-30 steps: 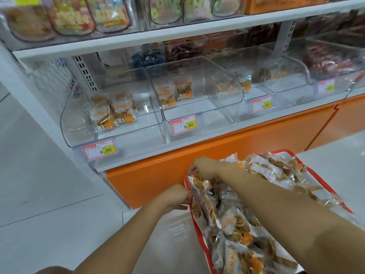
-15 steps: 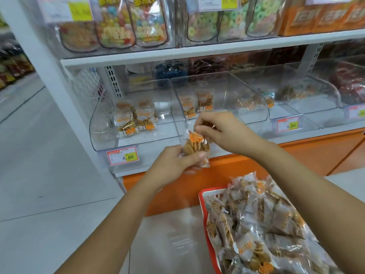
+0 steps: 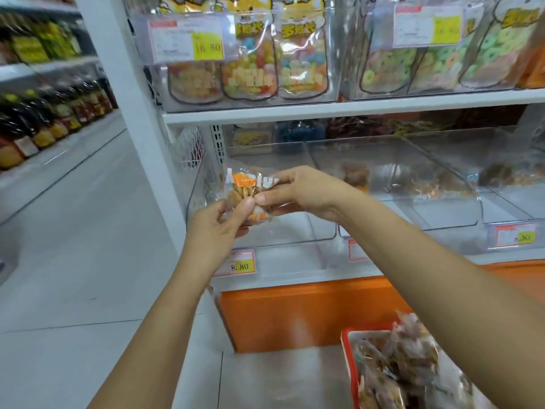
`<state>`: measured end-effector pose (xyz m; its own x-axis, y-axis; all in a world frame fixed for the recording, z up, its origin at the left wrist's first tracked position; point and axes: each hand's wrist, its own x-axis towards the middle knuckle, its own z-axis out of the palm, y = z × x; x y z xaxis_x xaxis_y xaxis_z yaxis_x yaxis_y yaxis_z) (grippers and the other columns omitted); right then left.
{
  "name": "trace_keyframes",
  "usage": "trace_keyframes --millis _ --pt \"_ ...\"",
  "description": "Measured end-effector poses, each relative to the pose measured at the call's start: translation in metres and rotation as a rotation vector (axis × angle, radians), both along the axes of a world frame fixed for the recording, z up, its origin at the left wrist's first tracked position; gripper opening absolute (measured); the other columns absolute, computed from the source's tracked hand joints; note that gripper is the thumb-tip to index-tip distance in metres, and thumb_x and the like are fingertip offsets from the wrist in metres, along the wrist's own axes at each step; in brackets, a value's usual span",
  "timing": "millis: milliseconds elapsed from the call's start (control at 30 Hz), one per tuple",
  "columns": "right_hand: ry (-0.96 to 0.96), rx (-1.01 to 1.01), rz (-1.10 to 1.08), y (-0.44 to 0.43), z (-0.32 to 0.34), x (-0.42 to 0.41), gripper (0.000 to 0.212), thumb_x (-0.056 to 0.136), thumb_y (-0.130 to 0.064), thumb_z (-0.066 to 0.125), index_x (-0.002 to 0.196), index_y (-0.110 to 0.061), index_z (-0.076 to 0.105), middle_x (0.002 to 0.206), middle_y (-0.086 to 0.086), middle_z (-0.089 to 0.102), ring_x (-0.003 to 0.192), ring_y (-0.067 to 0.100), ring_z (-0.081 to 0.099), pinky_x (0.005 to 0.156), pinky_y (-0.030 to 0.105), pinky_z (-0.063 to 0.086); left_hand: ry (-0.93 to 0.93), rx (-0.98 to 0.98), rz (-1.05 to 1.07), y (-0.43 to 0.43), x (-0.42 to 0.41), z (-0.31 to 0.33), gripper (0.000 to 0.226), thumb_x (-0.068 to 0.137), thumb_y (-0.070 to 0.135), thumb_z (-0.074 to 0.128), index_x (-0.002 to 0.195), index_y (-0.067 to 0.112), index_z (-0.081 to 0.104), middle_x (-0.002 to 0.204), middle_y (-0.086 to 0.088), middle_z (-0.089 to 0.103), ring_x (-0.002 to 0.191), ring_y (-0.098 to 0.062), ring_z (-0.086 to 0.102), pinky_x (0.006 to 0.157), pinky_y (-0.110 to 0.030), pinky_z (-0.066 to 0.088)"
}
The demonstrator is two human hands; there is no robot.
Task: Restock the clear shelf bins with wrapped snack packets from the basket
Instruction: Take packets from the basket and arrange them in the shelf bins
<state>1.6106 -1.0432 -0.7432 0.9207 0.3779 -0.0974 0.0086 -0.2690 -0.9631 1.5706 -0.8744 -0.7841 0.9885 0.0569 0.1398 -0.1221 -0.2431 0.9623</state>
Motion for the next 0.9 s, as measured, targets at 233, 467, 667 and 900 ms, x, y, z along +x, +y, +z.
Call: trace_keyframes --millis 233,467,667,900 --pt "0.139 -0.282 -0.286 0.039 -0.056 0.096 0.070 0.056 -0.016 0.092 0.114 0.003 0.059 0.109 0.019 0.068 0.100 0.031 0.067 0.091 0.045 0.053 -0.050 0.756 0.229 0.035 0.005 -0.032 0.022 0.093 0.025 0.051 0.090 0.016 0.070 0.081 -0.002 0.070 0.080 -0.025 0.064 0.068 -0.033 0.049" --pt "0.048 -0.575 -0.311 0.091 -0.087 0.117 0.048 0.073 -0.024 0.082 0.111 -0.010 0.056 0.112 0.011 0.064 0.110 0.026 0.060 0.092 0.034 0.050 -0.137 0.763 0.121 0.047 -0.001 -0.043 0.018 0.094 0.020 0.052 0.095 0.018 0.070 0.097 0.005 0.067 0.085 -0.012 0.059 0.072 -0.023 0.043" --pt "-0.008 -0.603 -0.424 0.102 -0.098 0.121 0.037 0.073 -0.017 0.082 0.069 -0.012 0.046 0.069 0.000 0.049 0.081 0.020 0.055 0.051 0.024 0.041 -0.153 0.788 0.120 0.050 0.001 -0.046 0.021 0.096 0.024 0.048 0.102 0.021 0.067 0.103 0.007 0.065 0.091 -0.010 0.057 0.077 -0.022 0.044" --pt "0.037 -0.584 -0.423 0.093 -0.094 0.118 0.072 0.068 -0.025 0.086 0.126 -0.002 0.050 0.122 0.010 0.060 0.116 0.026 0.056 0.084 0.029 0.047 -0.138 0.785 0.103 0.051 0.001 -0.044 0.022 0.097 0.024 0.047 0.105 0.020 0.067 0.105 0.006 0.065 0.092 -0.009 0.057 0.078 -0.021 0.044"
